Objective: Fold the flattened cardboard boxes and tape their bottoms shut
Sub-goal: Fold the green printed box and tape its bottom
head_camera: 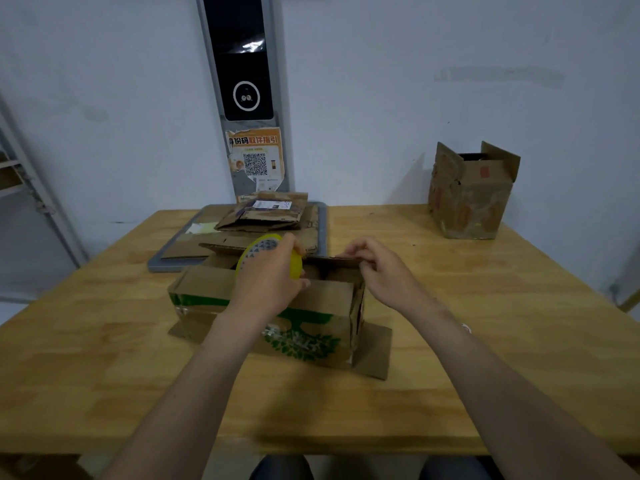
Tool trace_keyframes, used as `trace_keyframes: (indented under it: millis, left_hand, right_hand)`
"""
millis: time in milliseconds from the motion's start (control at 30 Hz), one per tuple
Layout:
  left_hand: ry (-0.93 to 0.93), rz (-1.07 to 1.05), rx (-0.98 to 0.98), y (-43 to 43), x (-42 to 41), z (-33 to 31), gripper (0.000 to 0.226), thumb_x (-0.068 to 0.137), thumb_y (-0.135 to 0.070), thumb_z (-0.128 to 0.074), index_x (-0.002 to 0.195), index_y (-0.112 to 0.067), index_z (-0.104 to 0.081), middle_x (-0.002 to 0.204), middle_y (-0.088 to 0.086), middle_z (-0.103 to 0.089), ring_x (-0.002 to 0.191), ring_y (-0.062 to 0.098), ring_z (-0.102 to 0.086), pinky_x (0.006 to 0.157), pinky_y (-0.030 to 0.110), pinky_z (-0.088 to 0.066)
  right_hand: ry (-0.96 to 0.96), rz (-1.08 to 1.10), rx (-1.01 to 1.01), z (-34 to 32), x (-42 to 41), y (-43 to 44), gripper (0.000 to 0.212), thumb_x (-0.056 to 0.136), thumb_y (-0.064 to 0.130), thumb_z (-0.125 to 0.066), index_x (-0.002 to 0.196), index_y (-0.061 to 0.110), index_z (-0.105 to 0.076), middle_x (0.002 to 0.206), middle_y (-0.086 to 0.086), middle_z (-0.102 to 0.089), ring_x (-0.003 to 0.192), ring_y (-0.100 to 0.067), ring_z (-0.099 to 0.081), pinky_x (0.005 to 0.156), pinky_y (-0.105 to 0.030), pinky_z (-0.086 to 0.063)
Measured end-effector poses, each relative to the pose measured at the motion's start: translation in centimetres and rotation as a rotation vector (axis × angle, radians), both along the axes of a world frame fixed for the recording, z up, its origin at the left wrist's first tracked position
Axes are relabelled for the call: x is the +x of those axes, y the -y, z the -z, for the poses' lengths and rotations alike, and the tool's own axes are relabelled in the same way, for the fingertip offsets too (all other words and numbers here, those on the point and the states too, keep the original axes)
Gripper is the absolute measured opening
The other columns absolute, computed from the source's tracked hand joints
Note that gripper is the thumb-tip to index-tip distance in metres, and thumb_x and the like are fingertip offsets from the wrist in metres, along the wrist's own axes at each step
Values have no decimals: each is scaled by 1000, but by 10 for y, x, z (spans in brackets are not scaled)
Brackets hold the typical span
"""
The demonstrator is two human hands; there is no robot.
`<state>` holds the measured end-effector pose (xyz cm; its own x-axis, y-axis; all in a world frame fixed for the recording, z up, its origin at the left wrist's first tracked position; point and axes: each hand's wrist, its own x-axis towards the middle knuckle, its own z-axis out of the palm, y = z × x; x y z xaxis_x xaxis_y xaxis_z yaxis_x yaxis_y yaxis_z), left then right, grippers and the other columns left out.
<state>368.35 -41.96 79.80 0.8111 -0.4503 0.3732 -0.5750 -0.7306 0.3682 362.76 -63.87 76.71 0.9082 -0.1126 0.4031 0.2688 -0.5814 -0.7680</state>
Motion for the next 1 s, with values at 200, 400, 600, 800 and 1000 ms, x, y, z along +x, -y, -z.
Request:
trace_keyframes:
  millis: [200,400,600,800,1000]
  left_hand:
    - [63,-9,-29,-3,-2,9,49,85,-41,-81,107,-39,-37,78,-14,-54,66,3,-52,49,28,-41]
    - [122,-51,-199,-21,1,3,55,84,-41,-82,113,-45,-36,78,-13,-58,67,5,-56,49,28,-39]
    - [47,-71,-138,-34,13,7,41,98,-36,-68,124,-36,-36,79,-13,-53,67,-1,-49,51,30,-43]
    - [-55,61,-338,-28,2,-6,33,103,-40,-57,132,-39,-42,106,-6,-66,91,13,-63,71,40,-55]
    - [-764,432,-985,-2,-18,-21,39,98,-23,-68,134,-37,-67,129,6,-67,111,26,-69,90,48,-59]
  right_hand:
    - [-208,-5,-425,-4,-6,-24,57,91,71,-50,117,27,-73,109,14,-66,101,-6,-57,84,-36,-50]
    - [-448,105,-823,-14,-9,-62,113,67,100,-37,152,25,-41,155,-8,-42,139,-37,-39,109,-58,-37]
    - [-505,141,-940,-1,-4,-89,102,83,89,-34,163,33,-3,171,-10,1,151,-53,-3,117,-73,-7]
    - [-468,40,-875,2,-30,-27,78,94,72,-42,157,54,0,171,11,5,157,-31,8,121,-68,-2]
    - [-650,63,-719,-16,-57,28,78,95,51,-64,157,53,-16,170,17,0,157,-18,9,124,-60,-2]
